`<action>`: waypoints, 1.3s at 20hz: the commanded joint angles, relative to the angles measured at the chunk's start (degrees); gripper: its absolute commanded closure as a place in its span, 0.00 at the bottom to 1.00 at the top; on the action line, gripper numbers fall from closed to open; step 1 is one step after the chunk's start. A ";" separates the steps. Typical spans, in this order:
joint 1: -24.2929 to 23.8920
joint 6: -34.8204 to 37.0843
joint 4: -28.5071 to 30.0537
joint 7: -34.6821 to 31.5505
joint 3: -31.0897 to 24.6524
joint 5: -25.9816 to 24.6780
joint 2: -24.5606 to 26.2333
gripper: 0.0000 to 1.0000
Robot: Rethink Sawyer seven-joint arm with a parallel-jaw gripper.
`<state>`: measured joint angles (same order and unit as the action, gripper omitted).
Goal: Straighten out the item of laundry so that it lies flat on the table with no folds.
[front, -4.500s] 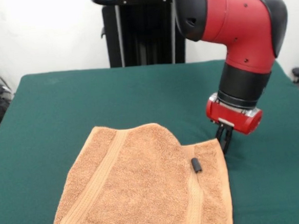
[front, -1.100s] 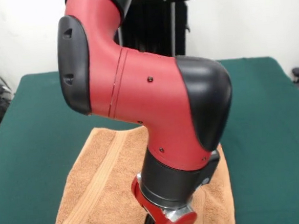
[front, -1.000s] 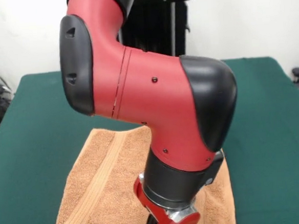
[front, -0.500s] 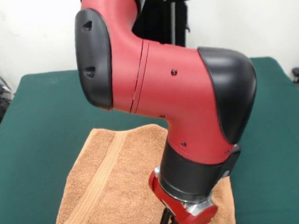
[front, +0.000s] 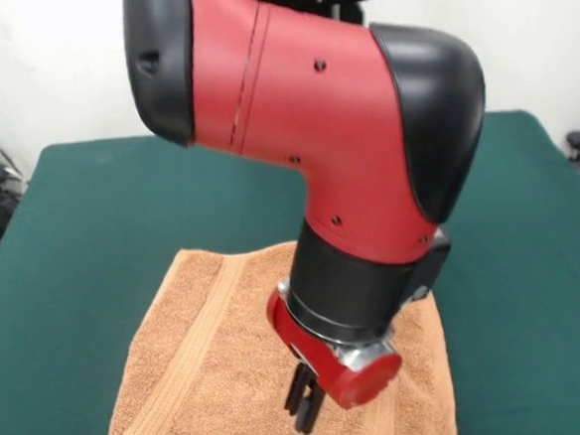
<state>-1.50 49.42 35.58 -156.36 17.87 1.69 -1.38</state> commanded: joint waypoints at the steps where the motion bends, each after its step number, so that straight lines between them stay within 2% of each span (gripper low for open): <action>1: 0.44 -4.76 14.59 16.65 -8.76 -3.93 -3.67 1.00; 3: 0.58 -5.46 15.99 16.74 -9.68 -4.58 -4.21 1.00; 12: 2.95 -4.73 18.27 9.29 -10.55 -5.40 -4.97 1.00; 20: 2.54 -5.42 15.59 10.77 -11.47 -6.68 -3.43 1.00; 26: 2.50 -4.00 16.15 9.85 -12.34 -6.44 -4.06 1.00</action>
<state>-0.71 46.37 43.57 -156.36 13.19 -2.66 -6.48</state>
